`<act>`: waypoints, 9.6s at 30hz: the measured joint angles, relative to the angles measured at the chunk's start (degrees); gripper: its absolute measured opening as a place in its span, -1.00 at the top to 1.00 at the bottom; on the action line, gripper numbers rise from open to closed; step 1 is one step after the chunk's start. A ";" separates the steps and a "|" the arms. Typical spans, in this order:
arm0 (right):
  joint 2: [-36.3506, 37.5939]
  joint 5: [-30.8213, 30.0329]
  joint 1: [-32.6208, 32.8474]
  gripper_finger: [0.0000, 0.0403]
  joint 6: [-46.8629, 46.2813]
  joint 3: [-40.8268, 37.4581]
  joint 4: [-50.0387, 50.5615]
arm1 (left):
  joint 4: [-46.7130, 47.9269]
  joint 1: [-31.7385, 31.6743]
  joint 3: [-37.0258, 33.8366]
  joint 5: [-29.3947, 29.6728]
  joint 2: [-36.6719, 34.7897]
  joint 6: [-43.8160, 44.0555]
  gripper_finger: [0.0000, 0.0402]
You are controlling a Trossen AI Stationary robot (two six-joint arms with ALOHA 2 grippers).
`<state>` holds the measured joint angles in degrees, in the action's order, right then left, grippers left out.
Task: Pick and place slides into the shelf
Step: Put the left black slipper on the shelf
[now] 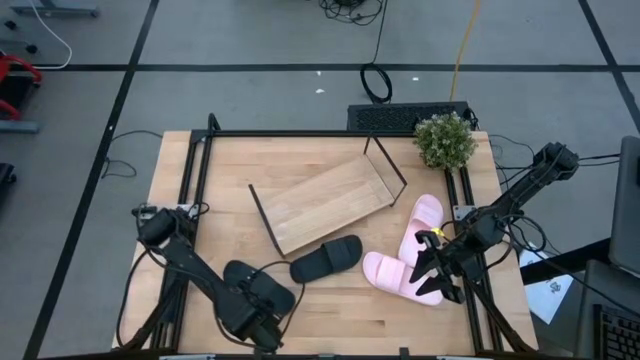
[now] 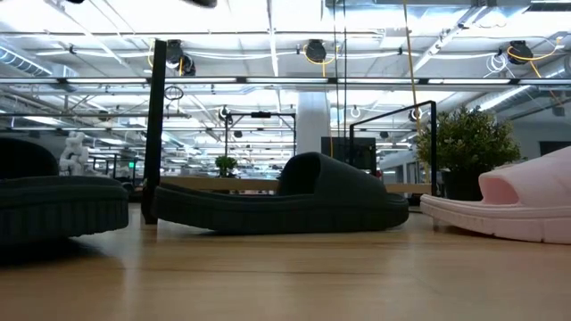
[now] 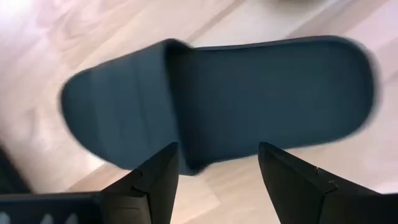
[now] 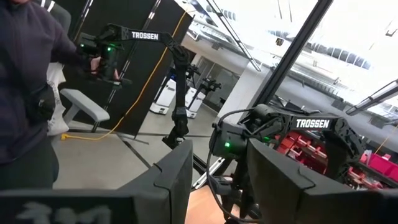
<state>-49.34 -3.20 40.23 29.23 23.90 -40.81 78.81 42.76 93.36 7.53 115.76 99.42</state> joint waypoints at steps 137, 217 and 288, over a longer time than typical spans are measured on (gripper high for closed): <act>0.02 -20.37 0.00 0.29 0.37 -0.02 4.43 | 11.12 -33.01 15.62 45.23 0.57 -51.26 1.00; 0.28 -31.04 0.00 0.29 3.81 -0.02 8.43 | 11.27 -28.70 -1.88 37.93 1.03 -36.70 1.00; 0.29 -30.99 0.02 0.29 2.93 -0.02 9.39 | 11.20 -30.80 -1.18 26.77 1.27 -41.12 0.69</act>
<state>-49.05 -34.20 40.24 32.16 23.88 -31.42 90.02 11.97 92.18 34.30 117.03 58.30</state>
